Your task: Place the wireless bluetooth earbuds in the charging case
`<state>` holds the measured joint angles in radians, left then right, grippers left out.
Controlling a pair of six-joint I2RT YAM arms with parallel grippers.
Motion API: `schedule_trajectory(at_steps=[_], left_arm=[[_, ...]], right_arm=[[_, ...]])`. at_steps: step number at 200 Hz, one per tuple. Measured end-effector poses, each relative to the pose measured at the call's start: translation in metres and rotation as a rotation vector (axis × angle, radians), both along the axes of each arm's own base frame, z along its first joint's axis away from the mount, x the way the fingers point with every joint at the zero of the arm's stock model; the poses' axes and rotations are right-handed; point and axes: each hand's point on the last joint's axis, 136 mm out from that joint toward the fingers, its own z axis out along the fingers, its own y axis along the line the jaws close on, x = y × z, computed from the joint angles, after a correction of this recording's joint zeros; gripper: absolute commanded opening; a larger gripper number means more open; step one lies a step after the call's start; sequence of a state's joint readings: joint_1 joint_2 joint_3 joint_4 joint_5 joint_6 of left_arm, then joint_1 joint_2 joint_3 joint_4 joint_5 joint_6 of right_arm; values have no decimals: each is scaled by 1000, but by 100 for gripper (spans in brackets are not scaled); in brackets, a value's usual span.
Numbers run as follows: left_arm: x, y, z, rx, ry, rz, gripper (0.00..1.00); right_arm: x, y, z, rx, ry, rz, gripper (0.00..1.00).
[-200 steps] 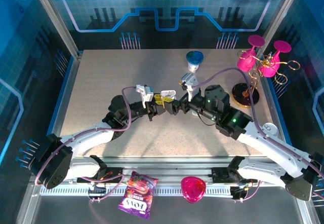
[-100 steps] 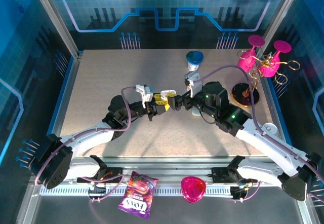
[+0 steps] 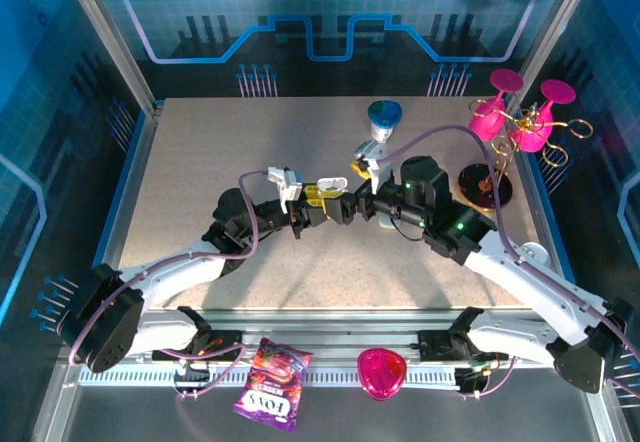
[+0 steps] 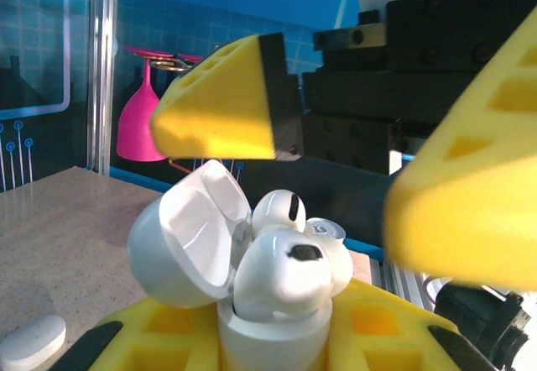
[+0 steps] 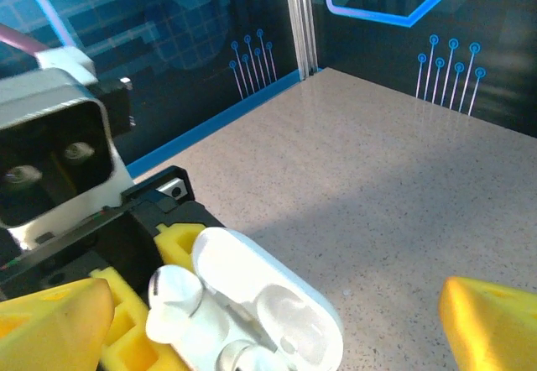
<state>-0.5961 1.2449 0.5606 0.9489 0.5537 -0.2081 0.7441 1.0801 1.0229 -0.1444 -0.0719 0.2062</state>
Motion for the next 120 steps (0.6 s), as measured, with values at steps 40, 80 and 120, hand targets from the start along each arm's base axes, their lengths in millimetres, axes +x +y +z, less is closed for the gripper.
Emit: schedule_trajectory(at_steps=[40, 80, 120], left_arm=[[0, 0, 0, 1, 1, 1, 16], [0, 0, 1, -3, -4, -1, 16], [-1, 0, 2, -5, -8, -1, 16]], right_arm=[[6, -5, -8, -10, 33, -31, 96], [10, -17, -1, 16, 33, -69, 96], [4, -19, -3, 27, 35, -51, 96]])
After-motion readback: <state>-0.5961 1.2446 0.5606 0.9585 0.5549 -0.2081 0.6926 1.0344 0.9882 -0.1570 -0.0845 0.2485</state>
